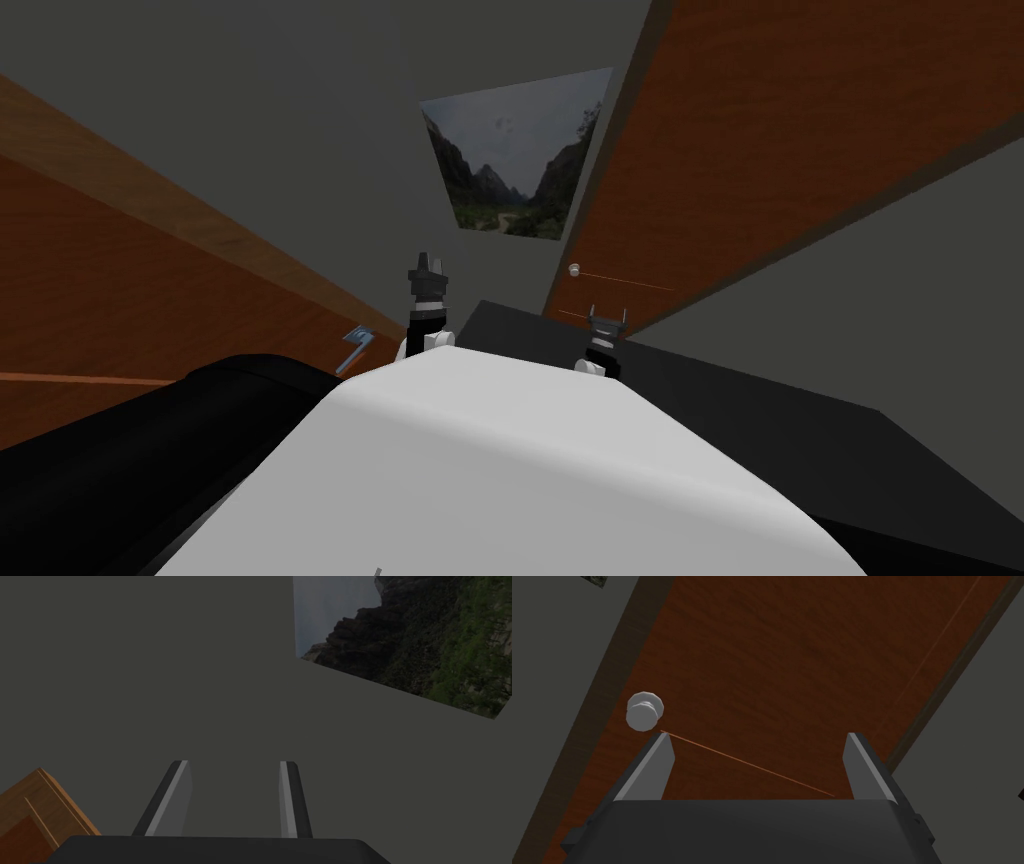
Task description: Pull the door open
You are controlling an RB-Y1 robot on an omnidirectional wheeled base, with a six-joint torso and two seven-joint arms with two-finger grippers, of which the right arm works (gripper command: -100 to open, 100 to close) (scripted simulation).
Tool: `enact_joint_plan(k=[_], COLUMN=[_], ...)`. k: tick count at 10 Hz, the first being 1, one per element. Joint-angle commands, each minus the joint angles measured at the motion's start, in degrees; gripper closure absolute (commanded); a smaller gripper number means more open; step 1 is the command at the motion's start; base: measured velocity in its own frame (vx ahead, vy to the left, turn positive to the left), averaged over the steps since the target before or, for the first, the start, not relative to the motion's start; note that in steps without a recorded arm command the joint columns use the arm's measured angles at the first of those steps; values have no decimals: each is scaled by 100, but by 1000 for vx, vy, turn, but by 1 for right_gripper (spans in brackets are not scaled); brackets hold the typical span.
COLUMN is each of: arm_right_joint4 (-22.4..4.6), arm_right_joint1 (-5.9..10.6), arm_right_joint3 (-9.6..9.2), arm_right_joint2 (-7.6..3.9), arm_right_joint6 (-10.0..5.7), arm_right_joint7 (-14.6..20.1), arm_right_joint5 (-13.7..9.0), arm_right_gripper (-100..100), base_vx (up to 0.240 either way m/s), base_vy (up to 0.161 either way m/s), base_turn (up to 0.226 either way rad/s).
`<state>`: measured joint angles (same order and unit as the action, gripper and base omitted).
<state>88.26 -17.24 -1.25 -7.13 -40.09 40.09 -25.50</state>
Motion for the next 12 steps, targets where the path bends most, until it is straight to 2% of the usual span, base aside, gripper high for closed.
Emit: enact_joint_plan(k=[1,12], arm_right_joint4=[-212,-1661], arm_right_joint1=[64,419], arm_right_joint3=[-24,-204], arm_right_joint2=[-7,-109], arm_right_joint6=[-40,-426], arm_right_joint7=[183,1328], arm_right_joint5=[-145,-1032], arm_right_gripper=[-100,-100], base_vx=[82,90], base_vy=[-25,-48], base_turn=[145,151])
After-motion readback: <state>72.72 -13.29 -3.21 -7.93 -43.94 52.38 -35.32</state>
